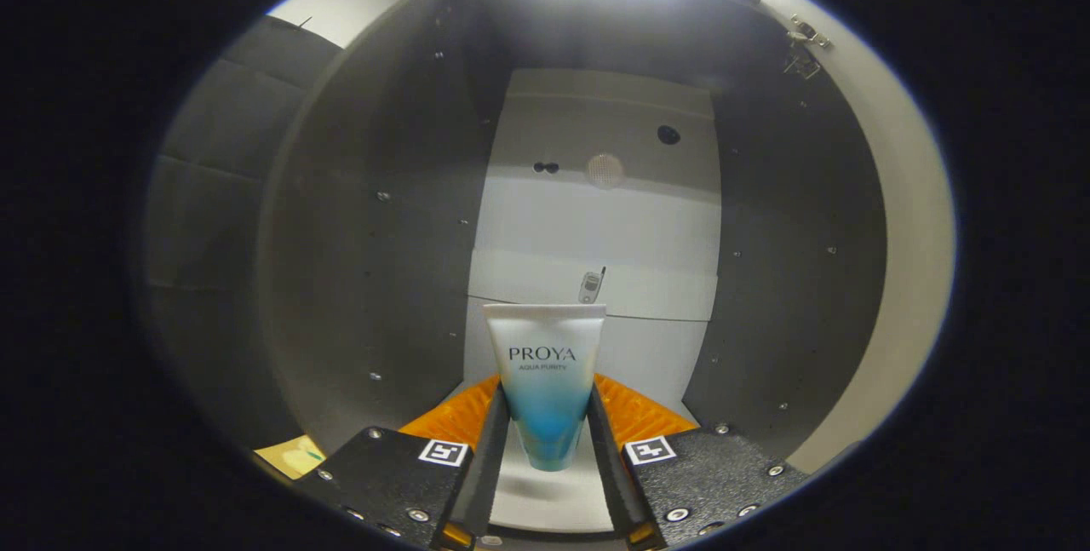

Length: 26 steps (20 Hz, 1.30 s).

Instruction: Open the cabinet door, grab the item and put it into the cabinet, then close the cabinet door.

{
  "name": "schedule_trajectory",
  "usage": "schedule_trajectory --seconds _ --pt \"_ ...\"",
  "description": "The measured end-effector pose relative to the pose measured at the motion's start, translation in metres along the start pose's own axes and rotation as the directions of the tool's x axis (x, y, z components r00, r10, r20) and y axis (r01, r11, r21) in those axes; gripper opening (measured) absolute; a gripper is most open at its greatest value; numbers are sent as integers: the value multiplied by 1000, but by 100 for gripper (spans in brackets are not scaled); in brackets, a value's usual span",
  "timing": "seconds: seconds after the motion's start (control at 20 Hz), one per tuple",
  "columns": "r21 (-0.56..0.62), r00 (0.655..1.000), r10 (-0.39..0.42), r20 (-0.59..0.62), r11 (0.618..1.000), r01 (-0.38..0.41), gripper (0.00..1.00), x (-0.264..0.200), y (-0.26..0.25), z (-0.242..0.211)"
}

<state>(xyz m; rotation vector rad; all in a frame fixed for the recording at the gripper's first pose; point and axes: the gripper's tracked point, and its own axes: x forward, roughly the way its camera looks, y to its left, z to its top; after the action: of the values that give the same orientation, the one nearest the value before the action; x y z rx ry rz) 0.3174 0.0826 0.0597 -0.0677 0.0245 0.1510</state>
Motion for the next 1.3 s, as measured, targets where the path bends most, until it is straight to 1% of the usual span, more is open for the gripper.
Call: schedule_trajectory --seconds 0.15,0.35,0.5,0.75,1.0,1.15,1.3 --pt "-15 1000 -11 -12 1000 11 52 27 -10 -16" --pt "44 998 -10 -68 999 13 52 53 -16 -48" --pt "30 996 -7 -84 999 10 53 62 -13 -60" --pt "52 997 -3 -80 999 7 53 65 -13 -63" --pt "26 984 -6 -176 1000 10 53 60 -18 -94" --pt "56 985 -13 -172 998 23 52 59 -21 -95" --pt "30 987 -12 -159 999 17 53 55 -19 -95"
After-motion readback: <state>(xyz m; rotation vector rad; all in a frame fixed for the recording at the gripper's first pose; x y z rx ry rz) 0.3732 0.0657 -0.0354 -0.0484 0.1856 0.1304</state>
